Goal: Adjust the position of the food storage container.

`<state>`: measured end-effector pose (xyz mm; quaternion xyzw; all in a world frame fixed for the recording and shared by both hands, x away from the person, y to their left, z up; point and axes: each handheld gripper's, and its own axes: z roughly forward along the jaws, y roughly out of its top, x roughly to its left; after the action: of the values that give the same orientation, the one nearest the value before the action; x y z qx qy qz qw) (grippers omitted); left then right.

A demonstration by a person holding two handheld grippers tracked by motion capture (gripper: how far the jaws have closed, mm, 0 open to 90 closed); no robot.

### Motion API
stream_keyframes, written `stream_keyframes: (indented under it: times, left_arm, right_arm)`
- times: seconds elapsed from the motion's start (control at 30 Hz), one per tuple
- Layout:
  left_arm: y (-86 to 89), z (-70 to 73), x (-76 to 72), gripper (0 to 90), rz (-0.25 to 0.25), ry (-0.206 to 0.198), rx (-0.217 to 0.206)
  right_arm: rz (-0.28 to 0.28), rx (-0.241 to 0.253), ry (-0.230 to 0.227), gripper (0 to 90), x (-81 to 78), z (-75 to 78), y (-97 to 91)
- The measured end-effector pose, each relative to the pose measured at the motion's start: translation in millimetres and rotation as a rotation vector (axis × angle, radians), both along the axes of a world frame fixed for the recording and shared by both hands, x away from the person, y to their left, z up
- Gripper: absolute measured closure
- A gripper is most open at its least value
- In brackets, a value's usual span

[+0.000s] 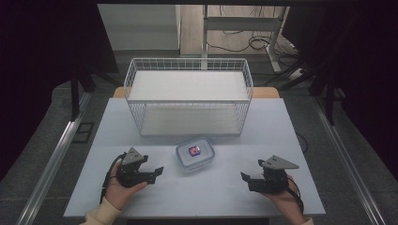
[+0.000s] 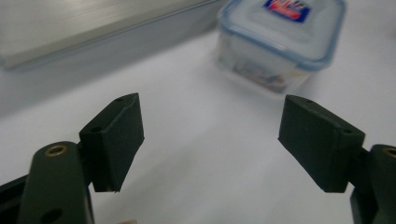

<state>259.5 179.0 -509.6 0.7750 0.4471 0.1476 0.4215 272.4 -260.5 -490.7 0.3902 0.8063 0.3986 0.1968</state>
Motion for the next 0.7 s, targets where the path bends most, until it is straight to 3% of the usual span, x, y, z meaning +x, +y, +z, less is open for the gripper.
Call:
stream_keyframes:
  times: [0.2, 0.4, 0.53, 0.63, 0.67, 0.7]
  left_arm:
    - [-11.7, 13.0, 4.8, 26.1, -0.041, -0.022, -0.006]
    - [-32.2, 21.3, 12.9, 33.4, -0.115, -0.029, 0.002]
    - [-40.4, 33.0, 26.2, 39.1, -0.133, -0.047, 0.011]
    - [-48.2, 41.9, 39.8, 43.8, -0.149, -0.054, 0.040]
    - [-54.0, 46.4, 50.9, 46.9, -0.165, -0.050, 0.056]
    - [-54.0, 46.4, 50.9, 48.5, -0.165, -0.050, 0.056]
  right_arm:
    - [0.002, -0.003, -0.001, 16.7, -1.7, 0.3, 1.3]
    - [0.000, -0.013, -0.003, 16.7, -1.5, -0.4, 2.4]
    - [-0.001, -0.016, 0.001, 16.8, -1.3, -1.3, 2.6]
    - [-0.001, -0.022, 0.005, 16.8, -0.6, -2.3, 2.9]
    - [-0.002, -0.023, 0.005, 16.8, -0.4, -2.4, 3.0]
    - [-0.002, -0.023, 0.005, 16.8, -0.4, -2.4, 3.0]
